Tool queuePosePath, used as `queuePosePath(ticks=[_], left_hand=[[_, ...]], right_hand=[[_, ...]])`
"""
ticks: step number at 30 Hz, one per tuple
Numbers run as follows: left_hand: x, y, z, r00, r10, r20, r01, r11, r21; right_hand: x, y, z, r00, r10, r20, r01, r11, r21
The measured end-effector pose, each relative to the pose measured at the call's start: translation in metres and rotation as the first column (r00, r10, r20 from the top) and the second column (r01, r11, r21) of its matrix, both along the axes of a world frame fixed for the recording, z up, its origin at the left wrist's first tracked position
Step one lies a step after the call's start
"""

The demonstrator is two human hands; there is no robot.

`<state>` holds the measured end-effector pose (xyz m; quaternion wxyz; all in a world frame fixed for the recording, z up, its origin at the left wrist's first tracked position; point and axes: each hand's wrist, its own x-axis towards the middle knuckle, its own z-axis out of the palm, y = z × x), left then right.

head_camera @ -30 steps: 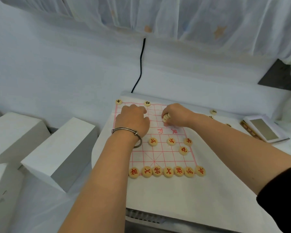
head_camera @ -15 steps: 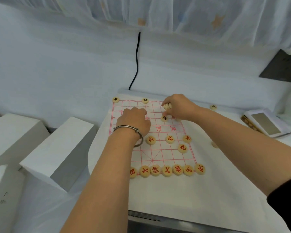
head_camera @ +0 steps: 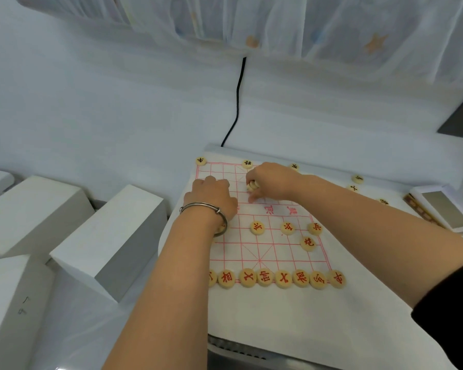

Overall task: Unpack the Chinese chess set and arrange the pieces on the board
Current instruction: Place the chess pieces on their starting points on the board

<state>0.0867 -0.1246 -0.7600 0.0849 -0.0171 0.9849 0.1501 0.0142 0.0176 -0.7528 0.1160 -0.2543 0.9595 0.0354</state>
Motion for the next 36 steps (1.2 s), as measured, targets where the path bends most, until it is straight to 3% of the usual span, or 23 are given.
queuePosePath(ticks=[7, 12, 15, 20, 25, 32, 36], left_hand=[[0.000, 0.000, 0.003, 1.000, 0.016, -0.010, -0.016, 1.000, 0.016], [0.000, 0.000, 0.004, 1.000, 0.023, -0.005, -0.023, 0.999, 0.027], [-0.001, 0.001, 0.004, 1.000, 0.012, 0.003, -0.012, 0.999, 0.030], [-0.002, 0.004, 0.002, 1.000, 0.003, -0.014, -0.002, 0.999, 0.043], [-0.001, 0.000, 0.004, 0.999, 0.020, -0.029, -0.018, 0.998, 0.063], [0.001, 0.000, 0.006, 0.999, 0.019, -0.035, -0.016, 0.997, 0.074], [0.001, -0.003, 0.007, 0.999, 0.030, -0.038, -0.027, 0.996, 0.090]], right_hand=[[-0.001, 0.005, -0.004, 1.000, -0.006, 0.031, 0.009, 0.995, -0.099], [-0.012, 0.013, 0.009, 0.988, -0.148, -0.035, 0.134, 0.959, -0.251], [-0.021, 0.015, 0.008, 0.969, -0.219, -0.118, 0.199, 0.967, -0.161], [-0.028, 0.012, -0.009, 0.973, -0.223, -0.064, 0.225, 0.974, 0.029], [-0.031, 0.015, -0.010, 0.976, -0.217, -0.032, 0.217, 0.976, -0.002], [-0.032, 0.025, -0.011, 0.965, -0.253, 0.069, 0.262, 0.951, -0.166], [-0.035, 0.029, -0.010, 0.963, -0.255, 0.085, 0.266, 0.949, -0.167]])
